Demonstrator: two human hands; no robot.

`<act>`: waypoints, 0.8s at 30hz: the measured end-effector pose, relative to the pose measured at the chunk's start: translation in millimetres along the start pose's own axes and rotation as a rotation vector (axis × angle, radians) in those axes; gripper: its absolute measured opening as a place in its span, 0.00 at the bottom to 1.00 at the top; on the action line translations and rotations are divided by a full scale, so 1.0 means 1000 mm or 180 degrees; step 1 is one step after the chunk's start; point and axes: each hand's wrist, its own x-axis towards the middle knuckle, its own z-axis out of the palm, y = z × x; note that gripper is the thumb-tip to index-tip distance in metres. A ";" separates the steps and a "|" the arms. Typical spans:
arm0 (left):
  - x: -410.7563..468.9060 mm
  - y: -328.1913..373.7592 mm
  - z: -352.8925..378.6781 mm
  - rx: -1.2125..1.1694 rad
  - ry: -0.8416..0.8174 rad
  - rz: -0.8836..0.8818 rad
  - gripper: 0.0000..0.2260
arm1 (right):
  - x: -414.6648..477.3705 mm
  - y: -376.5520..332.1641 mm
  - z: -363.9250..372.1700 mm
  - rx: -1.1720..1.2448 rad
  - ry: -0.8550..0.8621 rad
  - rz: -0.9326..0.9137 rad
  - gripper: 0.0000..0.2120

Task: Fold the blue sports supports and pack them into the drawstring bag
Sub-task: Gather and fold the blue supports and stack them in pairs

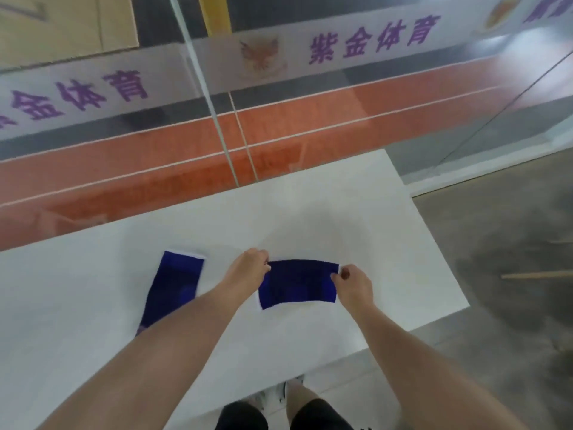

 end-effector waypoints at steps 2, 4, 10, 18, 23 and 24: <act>-0.031 -0.025 -0.017 -0.0270 0.0113 -0.0250 0.07 | -0.005 -0.031 0.012 -0.0072 -0.0032 -0.0260 0.13; -0.064 -0.054 -0.034 -0.0563 0.0223 -0.0468 0.07 | -0.015 -0.068 0.029 -0.0242 -0.0114 -0.0617 0.15; -0.151 -0.145 -0.058 -0.1260 0.0387 -0.1055 0.06 | -0.055 -0.164 0.098 -0.0590 -0.0346 -0.1399 0.15; -0.203 -0.199 -0.044 -0.2009 0.0555 -0.1752 0.03 | -0.075 -0.225 0.183 -0.0759 -0.0446 -0.1855 0.11; -0.197 -0.210 -0.030 -0.2187 0.0912 -0.2045 0.03 | -0.046 -0.248 0.213 -0.0994 -0.0674 -0.2014 0.10; -0.196 -0.211 -0.028 -0.2166 0.0981 -0.2088 0.03 | -0.041 -0.251 0.218 -0.1023 -0.0699 -0.2047 0.10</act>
